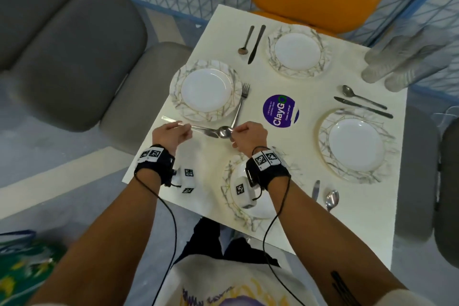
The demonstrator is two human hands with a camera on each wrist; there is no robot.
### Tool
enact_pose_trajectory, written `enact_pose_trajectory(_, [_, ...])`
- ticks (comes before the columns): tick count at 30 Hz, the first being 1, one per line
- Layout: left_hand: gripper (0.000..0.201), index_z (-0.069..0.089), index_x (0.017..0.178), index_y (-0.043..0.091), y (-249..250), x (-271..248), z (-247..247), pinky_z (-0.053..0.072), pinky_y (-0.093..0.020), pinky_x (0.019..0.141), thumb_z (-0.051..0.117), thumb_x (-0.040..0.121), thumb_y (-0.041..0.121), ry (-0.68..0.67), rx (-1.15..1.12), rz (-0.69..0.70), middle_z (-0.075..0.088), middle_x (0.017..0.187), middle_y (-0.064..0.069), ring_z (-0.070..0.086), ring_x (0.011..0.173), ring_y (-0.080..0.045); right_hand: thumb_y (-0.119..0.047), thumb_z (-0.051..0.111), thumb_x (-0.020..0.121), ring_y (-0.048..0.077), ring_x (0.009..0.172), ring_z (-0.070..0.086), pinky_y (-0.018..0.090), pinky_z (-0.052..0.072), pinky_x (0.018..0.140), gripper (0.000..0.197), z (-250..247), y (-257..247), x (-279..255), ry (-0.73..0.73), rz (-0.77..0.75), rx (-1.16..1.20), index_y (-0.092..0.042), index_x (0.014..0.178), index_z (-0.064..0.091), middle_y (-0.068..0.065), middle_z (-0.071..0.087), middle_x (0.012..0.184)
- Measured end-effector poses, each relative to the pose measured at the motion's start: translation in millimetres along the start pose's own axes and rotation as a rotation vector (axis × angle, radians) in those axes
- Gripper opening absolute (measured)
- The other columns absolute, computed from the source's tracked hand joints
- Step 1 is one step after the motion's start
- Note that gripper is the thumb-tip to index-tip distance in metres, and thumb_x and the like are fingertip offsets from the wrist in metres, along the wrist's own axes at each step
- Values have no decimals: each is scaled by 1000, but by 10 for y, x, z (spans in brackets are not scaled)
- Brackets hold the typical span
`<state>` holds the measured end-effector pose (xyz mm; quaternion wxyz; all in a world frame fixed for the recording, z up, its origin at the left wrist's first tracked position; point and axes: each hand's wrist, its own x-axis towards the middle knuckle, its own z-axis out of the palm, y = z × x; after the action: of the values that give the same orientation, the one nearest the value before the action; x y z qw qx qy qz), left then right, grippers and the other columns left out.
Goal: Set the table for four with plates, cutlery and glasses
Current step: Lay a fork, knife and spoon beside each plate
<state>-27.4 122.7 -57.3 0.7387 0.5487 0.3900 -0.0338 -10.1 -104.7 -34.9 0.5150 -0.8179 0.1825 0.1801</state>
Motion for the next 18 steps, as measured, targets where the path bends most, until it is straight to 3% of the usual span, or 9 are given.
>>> enact_pose_trajectory(3, [28, 65, 106, -5, -15, 85, -70, 64, -34, 74, 79, 83, -9, 133, -14, 14, 73, 78, -20, 73, 63, -26, -10, 72, 79, 27, 66, 75, 39, 64, 66, 7, 186, 31, -97, -69, 32, -40, -14, 74, 72, 11, 76, 73])
enact_pose_trajectory(6, [19, 67, 104, -5, -23, 207, -125, 64, -35, 71, 75, 87, -7, 216, 58, 36, 71, 78, -24, 72, 60, -25, -7, 73, 82, 29, 65, 75, 39, 64, 61, 6, 346, 47, -126, -106, 62, -72, -8, 76, 74, 14, 76, 74])
enact_pose_trajectory(11, [14, 73, 94, 4, 7, 404, -230, 65, -35, 75, 81, 83, 0, 302, 229, -28, 76, 85, -22, 77, 73, -29, -9, 71, 83, 25, 67, 76, 38, 64, 70, 9, 591, 70, -3, -126, 103, -188, -7, 75, 75, 11, 75, 69])
enact_pose_trajectory(13, [18, 75, 99, 3, 7, 470, -259, 65, -31, 67, 82, 82, 1, 331, 288, -32, 77, 85, -20, 78, 73, -29, -11, 73, 81, 25, 70, 76, 38, 64, 72, 8, 677, 78, 49, -142, 106, -251, -4, 80, 76, 10, 76, 71])
enact_pose_trajectory(15, [16, 76, 97, 7, 21, 501, -262, 62, -25, 59, 83, 83, 4, 357, 374, -19, 77, 84, -16, 78, 74, -26, -14, 71, 84, 22, 67, 75, 34, 64, 67, 12, 734, 68, 85, -179, 132, -266, -3, 87, 76, 11, 76, 75])
enact_pose_trajectory(16, [15, 77, 96, 10, 18, 524, -270, 61, -25, 60, 84, 83, 8, 373, 434, -18, 77, 84, -14, 78, 75, -24, -15, 71, 86, 20, 66, 74, 31, 63, 65, 12, 765, 68, 99, -192, 134, -287, -5, 89, 76, 10, 77, 78])
enact_pose_trajectory(18, [15, 79, 95, 17, 20, 572, -289, 62, -28, 71, 85, 81, 17, 391, 564, -10, 77, 84, -12, 78, 80, -24, -22, 73, 85, 14, 75, 74, 29, 62, 75, 12, 812, 72, 138, -167, 125, -345, -11, 89, 79, 3, 78, 83])
